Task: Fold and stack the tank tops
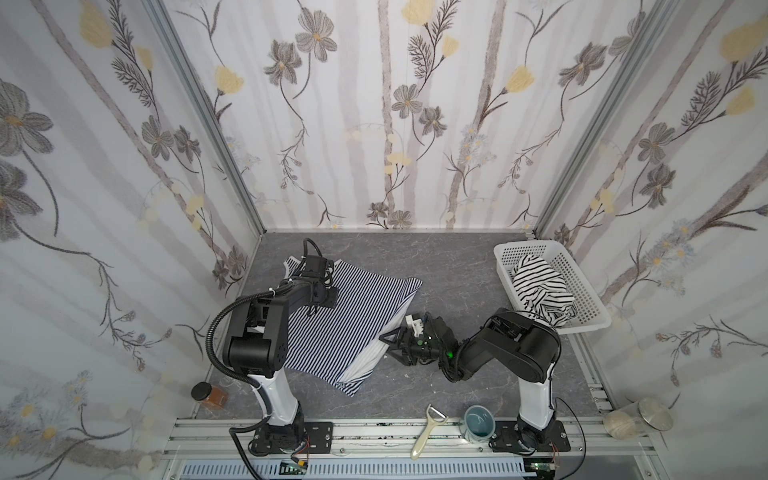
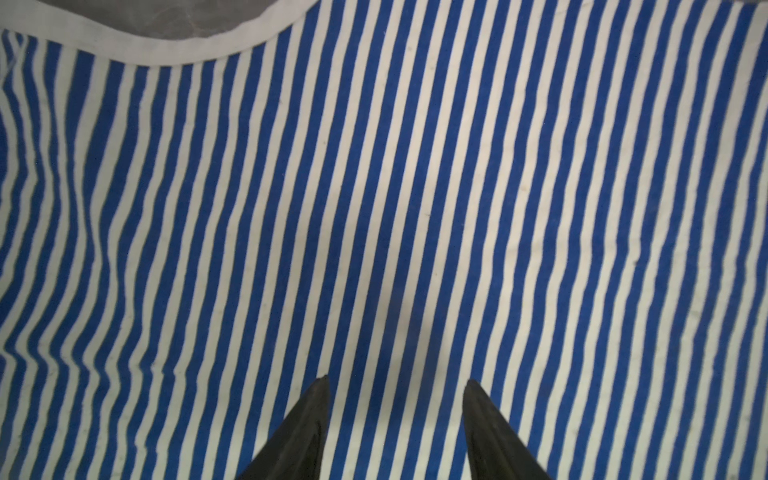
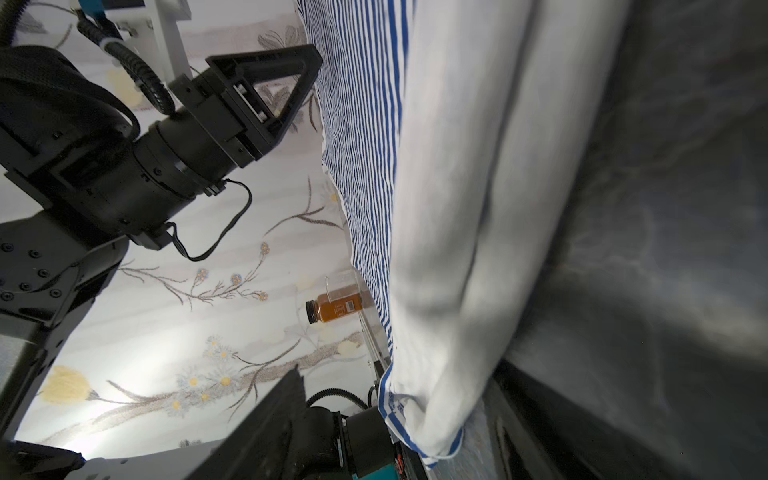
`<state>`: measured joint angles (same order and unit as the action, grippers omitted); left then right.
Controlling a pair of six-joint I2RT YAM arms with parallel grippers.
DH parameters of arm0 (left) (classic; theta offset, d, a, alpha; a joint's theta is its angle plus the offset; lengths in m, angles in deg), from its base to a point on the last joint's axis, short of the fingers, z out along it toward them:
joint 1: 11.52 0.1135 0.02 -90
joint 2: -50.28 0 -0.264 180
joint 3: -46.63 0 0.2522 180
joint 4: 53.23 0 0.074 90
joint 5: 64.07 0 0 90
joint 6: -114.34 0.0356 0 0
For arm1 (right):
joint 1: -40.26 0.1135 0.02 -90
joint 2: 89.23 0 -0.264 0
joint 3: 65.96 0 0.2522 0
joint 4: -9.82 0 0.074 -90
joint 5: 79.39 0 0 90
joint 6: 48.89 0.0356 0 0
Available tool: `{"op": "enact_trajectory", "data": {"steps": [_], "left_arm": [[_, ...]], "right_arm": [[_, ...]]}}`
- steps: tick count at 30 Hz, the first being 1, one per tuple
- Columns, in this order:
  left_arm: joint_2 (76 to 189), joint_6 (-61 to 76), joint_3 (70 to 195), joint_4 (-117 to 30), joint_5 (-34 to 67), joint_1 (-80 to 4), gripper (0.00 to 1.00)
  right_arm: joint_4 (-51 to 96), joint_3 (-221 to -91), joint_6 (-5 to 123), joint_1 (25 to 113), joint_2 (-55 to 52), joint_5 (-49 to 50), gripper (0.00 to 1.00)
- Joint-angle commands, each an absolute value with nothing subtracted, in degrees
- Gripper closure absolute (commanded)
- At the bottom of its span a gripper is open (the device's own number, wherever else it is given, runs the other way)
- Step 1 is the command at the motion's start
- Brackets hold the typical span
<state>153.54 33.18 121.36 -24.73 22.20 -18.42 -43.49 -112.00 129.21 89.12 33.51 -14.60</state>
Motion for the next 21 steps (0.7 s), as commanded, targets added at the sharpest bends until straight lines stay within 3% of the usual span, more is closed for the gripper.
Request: {"op": "enact_trajectory", "data": {"steps": [1,8,21], "left_arm": [[152.9,32.5,121.4,-25.8,21.4,-18.3,0.46],[152.4,32.4,121.1,-25.8,21.5,-18.3,0.46],[153.0,32.2,121.4,-26.0,21.2,-18.3,0.46]], "right_arm": [[-45.1,-113.2,132.3,88.6,34.9,-10.2,0.3],[-46.1,-115.1,131.6,87.6,36.7,-10.3,0.3],[-67.4,-113.7,132.5,83.1,41.3,-13.0,0.29]]}}
